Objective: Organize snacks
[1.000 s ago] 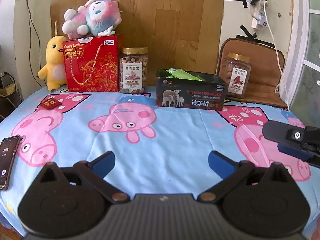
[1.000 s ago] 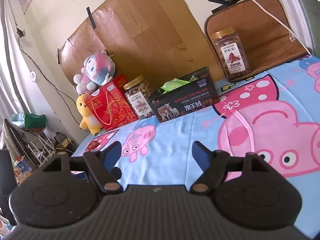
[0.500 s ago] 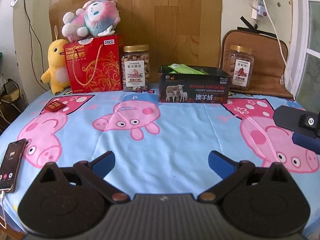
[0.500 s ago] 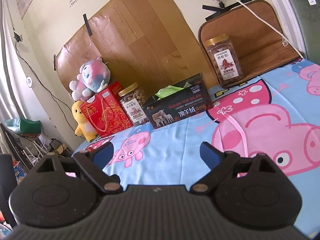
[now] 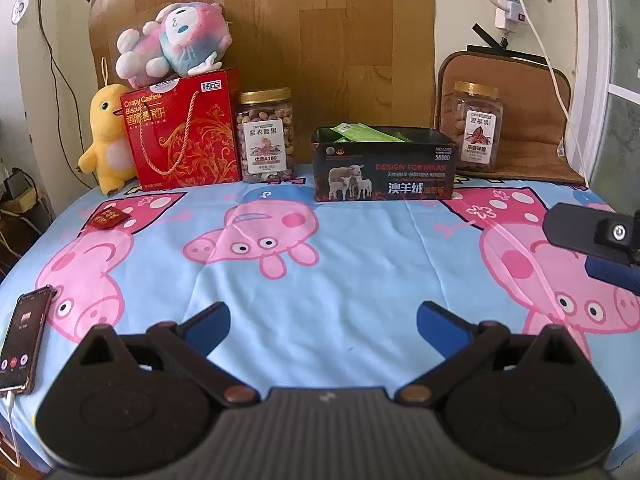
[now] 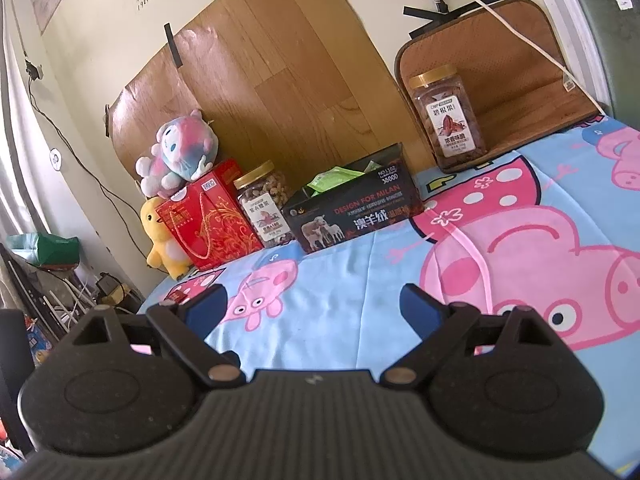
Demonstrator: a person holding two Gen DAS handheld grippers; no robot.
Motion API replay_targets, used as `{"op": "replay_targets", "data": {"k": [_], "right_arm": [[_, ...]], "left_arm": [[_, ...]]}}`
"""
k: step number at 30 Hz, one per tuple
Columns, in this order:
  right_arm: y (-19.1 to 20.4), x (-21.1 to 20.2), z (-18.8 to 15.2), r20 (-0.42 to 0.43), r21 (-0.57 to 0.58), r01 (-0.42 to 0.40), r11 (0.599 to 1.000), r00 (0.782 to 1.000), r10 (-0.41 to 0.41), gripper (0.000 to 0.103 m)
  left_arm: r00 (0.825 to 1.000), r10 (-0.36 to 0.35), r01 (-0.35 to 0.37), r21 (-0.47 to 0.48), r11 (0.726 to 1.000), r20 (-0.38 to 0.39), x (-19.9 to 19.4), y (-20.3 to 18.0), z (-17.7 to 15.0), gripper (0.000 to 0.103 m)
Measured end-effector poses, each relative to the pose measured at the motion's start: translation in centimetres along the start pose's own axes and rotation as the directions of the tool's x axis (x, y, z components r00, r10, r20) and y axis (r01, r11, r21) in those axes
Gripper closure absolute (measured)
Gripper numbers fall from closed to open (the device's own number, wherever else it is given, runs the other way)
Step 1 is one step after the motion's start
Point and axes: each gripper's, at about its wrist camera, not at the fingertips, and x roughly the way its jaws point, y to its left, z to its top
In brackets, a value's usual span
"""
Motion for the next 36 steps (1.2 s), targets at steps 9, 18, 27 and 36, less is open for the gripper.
{"op": "replay_targets", "data": {"k": [9, 18, 27, 36], "right_arm": [[0.15, -0.28, 0.16, 0.016, -0.024, -0.008, 1.0, 1.0, 0.008, 0.008], [0.12, -0.23, 0.14, 0.015, -0.026, -0.011, 1.0, 1.0, 0.011, 0.012], [0.2, -0.41, 0.14, 0.026, -0.035, -0.007, 0.999, 1.0, 0.008, 0.014], [0.34, -0.8, 0.18, 0.055, -0.055, 0.012, 0.998, 0.998, -0.009, 0.02]], "left_arm": [[1.0, -0.015, 0.015, 0.015, 1.0, -0.002, 0.0, -0.11, -0.07, 0.0], [1.0, -0.029, 0.029, 0.034, 0.999, -0.006, -0.01, -0.27, -0.15, 0.0], [0.999, -0.047, 0.047, 0.038, 0.998, -0.017, 0.03, -0.3, -0.13, 0.0], [0.999, -0.049, 0.05, 0.05, 0.997, -0.022, 0.02, -0.47, -0.16, 0.0]]}}
